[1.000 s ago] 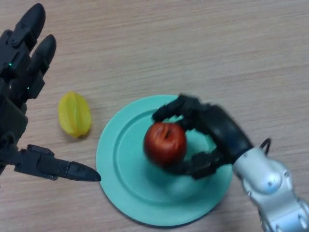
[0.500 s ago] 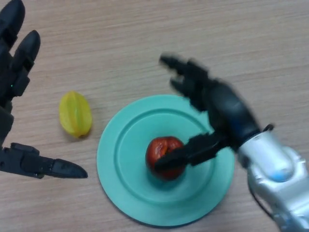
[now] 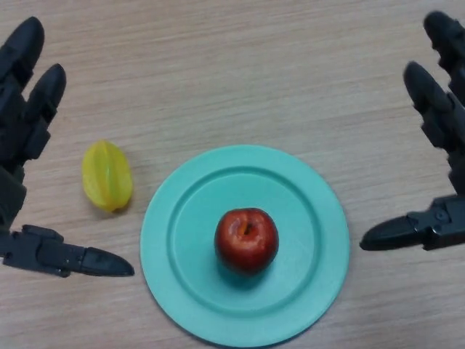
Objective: Pick up the red apple and place it on the plate
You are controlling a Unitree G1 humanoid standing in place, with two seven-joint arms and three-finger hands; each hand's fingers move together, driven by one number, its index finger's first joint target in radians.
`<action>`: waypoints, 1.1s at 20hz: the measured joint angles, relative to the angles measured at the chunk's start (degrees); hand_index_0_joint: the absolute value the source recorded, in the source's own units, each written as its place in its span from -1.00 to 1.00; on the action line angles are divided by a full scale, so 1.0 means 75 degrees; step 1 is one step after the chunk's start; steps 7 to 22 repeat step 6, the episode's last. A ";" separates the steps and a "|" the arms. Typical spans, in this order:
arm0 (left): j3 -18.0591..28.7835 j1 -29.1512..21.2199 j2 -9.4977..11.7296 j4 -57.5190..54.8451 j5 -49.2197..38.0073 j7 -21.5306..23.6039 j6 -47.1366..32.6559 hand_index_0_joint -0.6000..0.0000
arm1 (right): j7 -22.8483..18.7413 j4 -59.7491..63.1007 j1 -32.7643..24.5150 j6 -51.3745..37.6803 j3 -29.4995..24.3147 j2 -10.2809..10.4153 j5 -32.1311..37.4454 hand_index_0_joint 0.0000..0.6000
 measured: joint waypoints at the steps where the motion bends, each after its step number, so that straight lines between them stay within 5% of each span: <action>1: -0.0130 0.0002 -0.0030 0.0106 0.0067 -0.0006 -0.0024 1.00 | 0.0022 0.0014 0.0000 -0.0015 0.0015 -0.0002 0.0000 -1.00; 6: -0.0165 -0.0005 -0.0058 0.0192 0.0247 -0.0003 -0.0023 1.00 | 0.0412 0.0090 0.0003 -0.0131 0.0029 -0.0021 -0.0011 -1.00; 22: -0.0165 -0.0005 -0.0058 0.0192 0.0247 -0.0003 -0.0023 1.00 | 0.0412 0.0090 0.0003 -0.0131 0.0029 -0.0021 -0.0011 -1.00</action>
